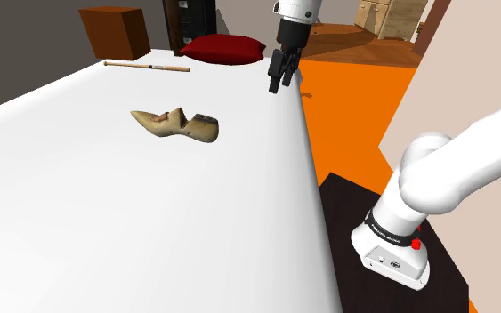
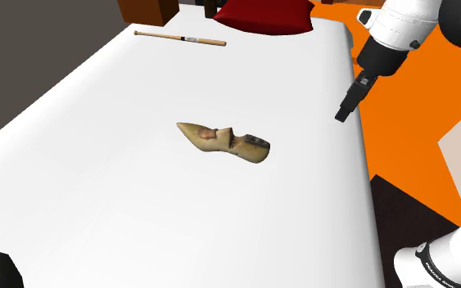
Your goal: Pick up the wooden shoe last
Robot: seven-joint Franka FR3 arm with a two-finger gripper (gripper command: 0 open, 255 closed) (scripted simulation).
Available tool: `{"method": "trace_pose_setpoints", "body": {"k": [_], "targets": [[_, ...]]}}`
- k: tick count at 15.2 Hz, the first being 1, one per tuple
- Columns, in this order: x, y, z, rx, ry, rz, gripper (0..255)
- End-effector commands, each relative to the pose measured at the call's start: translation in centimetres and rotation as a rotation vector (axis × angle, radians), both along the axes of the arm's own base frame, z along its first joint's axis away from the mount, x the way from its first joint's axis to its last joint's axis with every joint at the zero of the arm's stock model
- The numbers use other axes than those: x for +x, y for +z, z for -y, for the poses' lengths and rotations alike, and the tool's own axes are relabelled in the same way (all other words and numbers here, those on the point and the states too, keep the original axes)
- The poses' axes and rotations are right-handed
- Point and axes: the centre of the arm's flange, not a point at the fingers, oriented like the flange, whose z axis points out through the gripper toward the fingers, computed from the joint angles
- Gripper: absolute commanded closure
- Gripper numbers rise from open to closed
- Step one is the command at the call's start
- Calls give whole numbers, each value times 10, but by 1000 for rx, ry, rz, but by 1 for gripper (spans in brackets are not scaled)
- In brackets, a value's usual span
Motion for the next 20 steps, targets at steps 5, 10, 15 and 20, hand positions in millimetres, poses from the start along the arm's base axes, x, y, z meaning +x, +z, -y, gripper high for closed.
{"method": "trace_pose_setpoints", "body": {"k": [5,10,15,20], "targets": [[63,-17,-40,61,85,5,0],[111,-29,-78,111,156,8,0],[156,-39,-120,161,226,12,0],[198,-47,-165,211,296,15,0]]}}
